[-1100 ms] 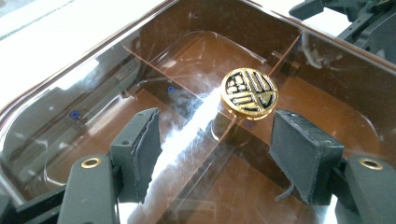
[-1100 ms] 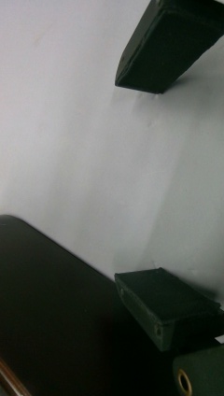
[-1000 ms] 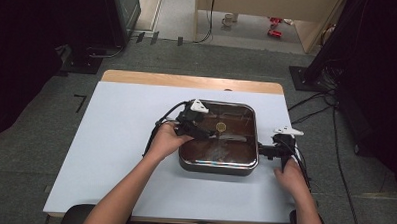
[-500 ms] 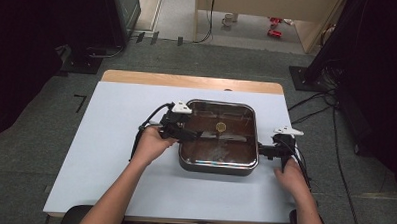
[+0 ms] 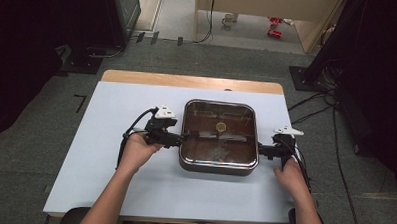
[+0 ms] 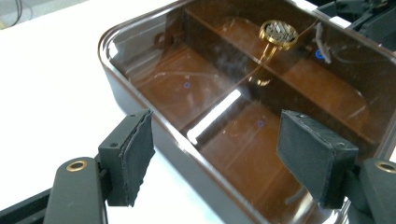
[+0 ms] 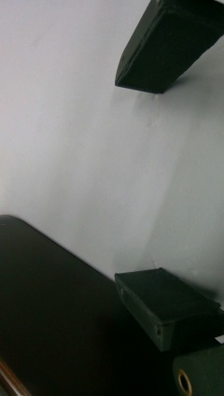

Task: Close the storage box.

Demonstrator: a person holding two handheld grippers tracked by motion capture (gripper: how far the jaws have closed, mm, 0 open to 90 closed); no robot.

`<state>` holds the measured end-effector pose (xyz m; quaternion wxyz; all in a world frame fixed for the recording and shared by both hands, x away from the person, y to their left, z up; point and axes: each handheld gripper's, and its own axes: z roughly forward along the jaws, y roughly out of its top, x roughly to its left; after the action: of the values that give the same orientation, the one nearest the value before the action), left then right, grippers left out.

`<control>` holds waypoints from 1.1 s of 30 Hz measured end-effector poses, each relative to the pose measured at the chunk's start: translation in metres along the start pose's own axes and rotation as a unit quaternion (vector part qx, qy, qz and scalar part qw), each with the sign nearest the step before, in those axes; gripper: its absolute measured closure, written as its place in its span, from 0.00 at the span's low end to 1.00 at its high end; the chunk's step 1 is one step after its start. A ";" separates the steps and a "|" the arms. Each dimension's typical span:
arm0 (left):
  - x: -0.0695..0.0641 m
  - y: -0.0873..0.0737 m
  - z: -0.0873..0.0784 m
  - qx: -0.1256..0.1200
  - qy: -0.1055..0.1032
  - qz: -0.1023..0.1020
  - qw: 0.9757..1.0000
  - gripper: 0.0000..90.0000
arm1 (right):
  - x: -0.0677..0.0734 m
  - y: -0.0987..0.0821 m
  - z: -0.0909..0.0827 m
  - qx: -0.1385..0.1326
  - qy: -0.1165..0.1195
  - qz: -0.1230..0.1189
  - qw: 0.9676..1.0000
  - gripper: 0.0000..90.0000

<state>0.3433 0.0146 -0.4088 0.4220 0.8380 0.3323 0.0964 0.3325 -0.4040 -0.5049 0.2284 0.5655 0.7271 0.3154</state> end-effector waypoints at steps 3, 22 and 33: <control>0.002 -0.004 -0.003 -0.002 0.004 -0.004 1.000 0.30 | 0.000 0.000 0.000 0.000 0.000 0.000 1.000 0.07; 0.022 -0.075 -0.014 -0.006 0.075 -0.047 0.996 0.28 | 0.000 0.000 0.000 0.000 0.000 0.001 1.000 0.07; 0.020 -0.099 0.000 0.024 0.103 -0.050 0.993 0.26 | 0.000 0.000 0.000 0.000 0.000 0.001 1.000 0.07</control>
<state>0.3117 0.0691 -0.4878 0.3699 0.8159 0.4174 0.1528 0.3325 -0.4039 -0.5049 0.2283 0.5658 0.7267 0.3157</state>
